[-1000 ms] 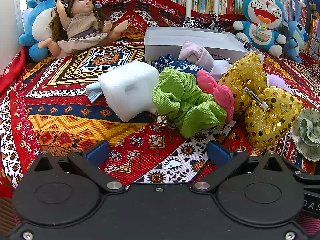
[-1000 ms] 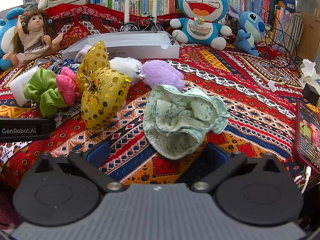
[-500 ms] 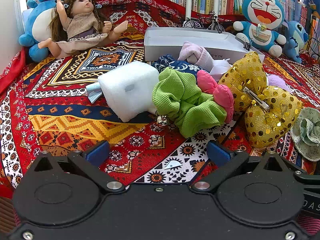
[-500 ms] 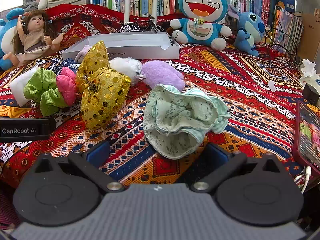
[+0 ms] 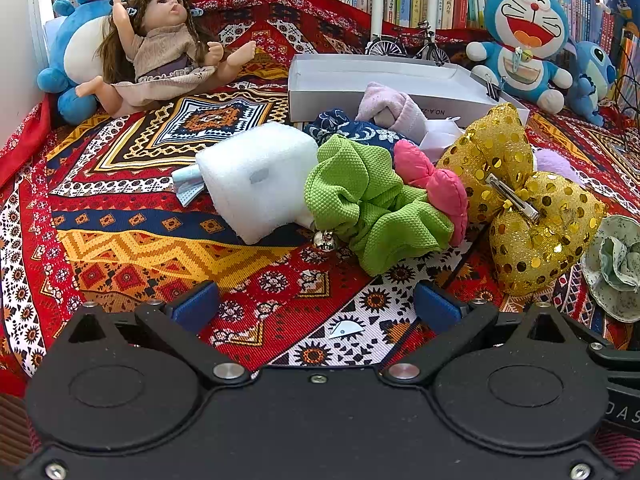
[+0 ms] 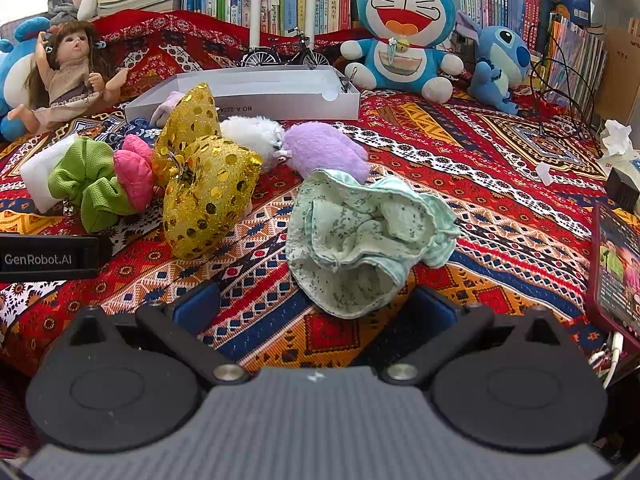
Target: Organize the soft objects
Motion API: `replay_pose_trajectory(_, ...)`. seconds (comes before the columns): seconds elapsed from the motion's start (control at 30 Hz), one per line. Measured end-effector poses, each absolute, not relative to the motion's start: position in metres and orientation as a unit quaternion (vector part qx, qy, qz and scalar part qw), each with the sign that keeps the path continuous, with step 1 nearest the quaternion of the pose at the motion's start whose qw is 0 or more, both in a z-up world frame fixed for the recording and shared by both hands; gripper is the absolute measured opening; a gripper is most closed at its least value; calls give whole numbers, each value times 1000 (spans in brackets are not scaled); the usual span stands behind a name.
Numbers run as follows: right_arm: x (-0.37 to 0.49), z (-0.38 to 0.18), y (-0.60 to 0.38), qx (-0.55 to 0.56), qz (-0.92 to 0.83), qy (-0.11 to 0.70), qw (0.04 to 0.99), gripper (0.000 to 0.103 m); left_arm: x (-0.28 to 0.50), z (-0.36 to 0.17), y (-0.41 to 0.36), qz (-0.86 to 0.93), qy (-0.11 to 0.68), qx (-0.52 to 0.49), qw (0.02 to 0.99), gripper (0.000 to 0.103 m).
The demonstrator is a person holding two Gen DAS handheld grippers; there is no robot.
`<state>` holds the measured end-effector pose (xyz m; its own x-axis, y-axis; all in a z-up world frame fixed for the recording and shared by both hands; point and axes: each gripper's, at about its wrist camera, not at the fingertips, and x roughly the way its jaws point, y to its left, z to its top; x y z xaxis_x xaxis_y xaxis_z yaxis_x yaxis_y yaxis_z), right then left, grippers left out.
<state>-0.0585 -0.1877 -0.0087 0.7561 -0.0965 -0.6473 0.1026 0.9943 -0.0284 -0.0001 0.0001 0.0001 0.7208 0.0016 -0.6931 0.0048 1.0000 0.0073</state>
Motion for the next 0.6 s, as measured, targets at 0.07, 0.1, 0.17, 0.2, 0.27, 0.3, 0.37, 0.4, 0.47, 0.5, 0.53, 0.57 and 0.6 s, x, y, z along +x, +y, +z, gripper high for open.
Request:
replay_pose_trajectory(0.07,-59,-9,-188,4,-53,343,938,103,0,0,0,-1,374,4,928,103)
replay_pose_trajectory(0.1,-59,-8,-188,4,-53,343,938,103,0,0,0,-2,373,5,928,103)
replay_pose_trajectory(0.17,-60,-8,-187,4,-52,342,938,103,0,0,0,-2,373,5,928,103)
replay_pose_trajectory(0.2,-59,-8,-187,4,-51,341,939,103,0,1,1,-2,373,5,928,103)
replay_pose_trajectory(0.27,-60,-9,-188,4,-50,340,939,103,0,2,-1,-3,372,5,928,103)
replay_pose_trajectory(0.3,-60,-9,-188,3,-50,339,940,103,0,2,-1,-3,372,5,928,103)
replay_pose_trajectory(0.37,-59,-9,-188,3,-48,338,940,103,-1,2,-1,-5,370,7,929,103)
replay_pose_trajectory(0.4,-59,-9,-189,1,-47,338,940,103,-1,2,-1,-6,370,7,929,103)
replay_pose_trajectory(0.47,-58,-9,-190,0,-41,338,940,103,0,2,0,-9,369,8,929,103)
replay_pose_trajectory(0.5,-58,-9,-191,0,-37,337,941,103,-2,1,2,-11,368,9,930,103)
replay_pose_trajectory(0.53,-59,-9,-192,0,-33,336,941,103,-3,0,3,-14,365,10,931,103)
replay_pose_trajectory(0.57,-59,-10,-193,0,-30,333,943,103,-4,-1,4,-16,361,10,932,103)
replay_pose_trajectory(0.6,-59,-11,-194,-1,-27,328,944,103,-5,-1,4,-18,357,11,934,103)
